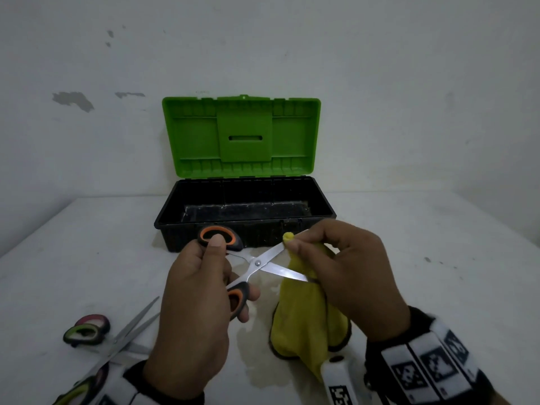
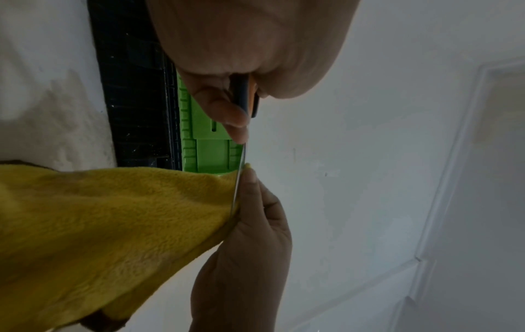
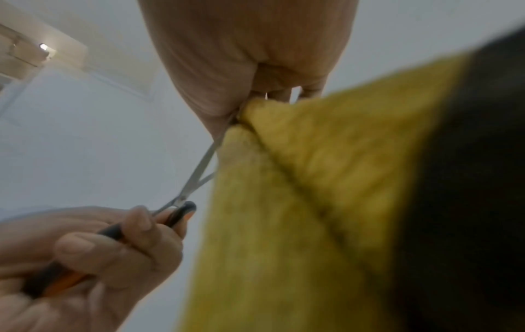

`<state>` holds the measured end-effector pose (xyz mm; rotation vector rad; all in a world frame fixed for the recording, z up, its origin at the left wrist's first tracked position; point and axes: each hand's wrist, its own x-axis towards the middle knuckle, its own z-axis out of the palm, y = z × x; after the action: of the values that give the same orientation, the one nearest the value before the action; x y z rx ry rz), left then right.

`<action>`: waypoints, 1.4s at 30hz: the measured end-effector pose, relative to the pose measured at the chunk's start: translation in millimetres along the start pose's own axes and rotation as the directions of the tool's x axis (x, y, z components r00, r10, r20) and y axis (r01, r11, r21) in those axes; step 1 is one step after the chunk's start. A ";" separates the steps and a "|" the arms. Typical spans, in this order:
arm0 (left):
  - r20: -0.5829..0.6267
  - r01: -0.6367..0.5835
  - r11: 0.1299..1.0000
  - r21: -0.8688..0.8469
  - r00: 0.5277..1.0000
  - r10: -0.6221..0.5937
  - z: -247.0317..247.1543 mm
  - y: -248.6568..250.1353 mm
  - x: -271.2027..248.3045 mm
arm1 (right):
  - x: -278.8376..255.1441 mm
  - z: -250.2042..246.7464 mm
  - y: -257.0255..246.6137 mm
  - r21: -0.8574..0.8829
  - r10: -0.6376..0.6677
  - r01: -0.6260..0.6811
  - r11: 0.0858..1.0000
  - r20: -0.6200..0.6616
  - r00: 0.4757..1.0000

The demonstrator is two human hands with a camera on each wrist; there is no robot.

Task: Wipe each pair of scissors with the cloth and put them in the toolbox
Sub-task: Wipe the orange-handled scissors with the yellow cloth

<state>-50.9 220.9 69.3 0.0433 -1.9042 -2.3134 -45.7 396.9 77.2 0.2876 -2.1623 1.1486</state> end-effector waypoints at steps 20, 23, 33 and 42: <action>0.170 -0.392 0.884 0.255 0.918 0.358 -12.1 9.0 6.0 | 18.1 -45.0 10.0 -0.062 0.294 -0.292 0.954 0.022 0.956; 0.332 -0.630 0.652 0.422 0.777 0.535 -13.3 6.4 12.2 | 12.5 -38.8 -1.7 -0.024 0.382 -0.383 0.923 0.163 0.910; 0.700 -0.811 0.222 0.541 0.581 0.416 -10.9 -4.9 20.0 | 3.7 -1.9 -14.3 0.084 0.633 -0.756 0.649 0.491 0.598; 0.567 -0.591 0.554 0.586 0.788 0.241 -22.2 1.0 14.7 | -3.8 -3.7 -12.6 0.205 0.557 -0.706 0.678 0.484 0.675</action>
<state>-62.8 197.2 67.0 -0.8223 -2.5693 -1.1400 -35.2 392.0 84.4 -0.1429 -2.4503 2.0881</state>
